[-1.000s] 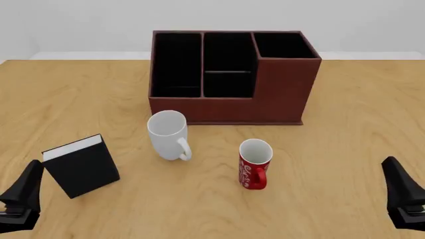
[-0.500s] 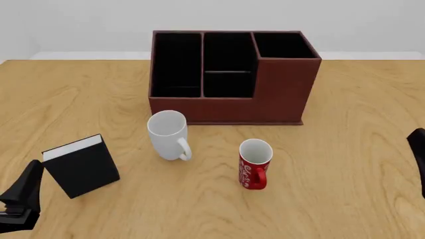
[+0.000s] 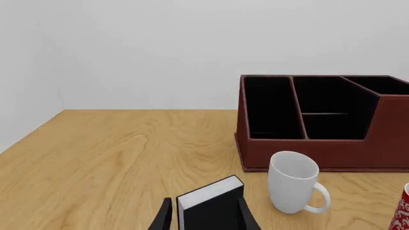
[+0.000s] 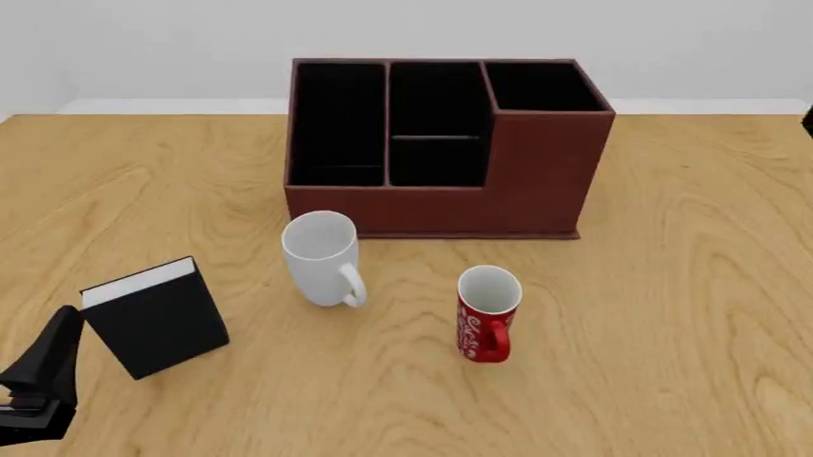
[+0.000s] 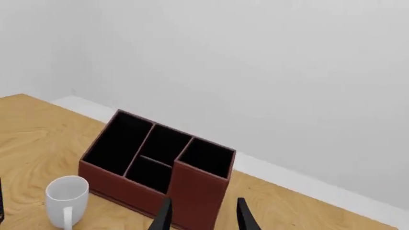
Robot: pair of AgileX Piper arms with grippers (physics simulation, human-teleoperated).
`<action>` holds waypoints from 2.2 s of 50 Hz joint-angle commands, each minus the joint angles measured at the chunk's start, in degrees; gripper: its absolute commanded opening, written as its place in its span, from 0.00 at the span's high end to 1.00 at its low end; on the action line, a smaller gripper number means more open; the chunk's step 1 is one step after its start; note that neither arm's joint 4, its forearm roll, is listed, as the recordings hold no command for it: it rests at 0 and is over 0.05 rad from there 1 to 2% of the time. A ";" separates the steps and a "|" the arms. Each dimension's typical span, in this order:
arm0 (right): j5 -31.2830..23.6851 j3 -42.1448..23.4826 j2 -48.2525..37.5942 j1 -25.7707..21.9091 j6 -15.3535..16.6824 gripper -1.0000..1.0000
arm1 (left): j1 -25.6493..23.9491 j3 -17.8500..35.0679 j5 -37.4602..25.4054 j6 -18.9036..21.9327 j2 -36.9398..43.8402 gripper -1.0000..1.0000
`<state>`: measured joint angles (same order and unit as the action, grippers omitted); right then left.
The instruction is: Pick up the white mug and place it to the right of the caddy.
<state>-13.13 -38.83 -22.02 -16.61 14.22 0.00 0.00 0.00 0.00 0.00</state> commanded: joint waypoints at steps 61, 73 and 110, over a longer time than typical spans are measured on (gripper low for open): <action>-17.11 -31.78 -46.47 -20.44 -3.43 0.00 | 0.00 0.00 0.00 0.00 0.00 0.00; -18.09 -34.60 -53.36 -22.19 -5.55 0.00 | 0.00 0.00 0.00 0.00 0.00 0.00; -13.87 -34.90 -66.19 -26.79 -10.93 0.00 | 0.00 0.00 0.00 0.00 0.00 0.00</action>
<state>-28.37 -74.08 -85.26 -42.16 4.42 0.00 0.00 0.00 0.00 0.00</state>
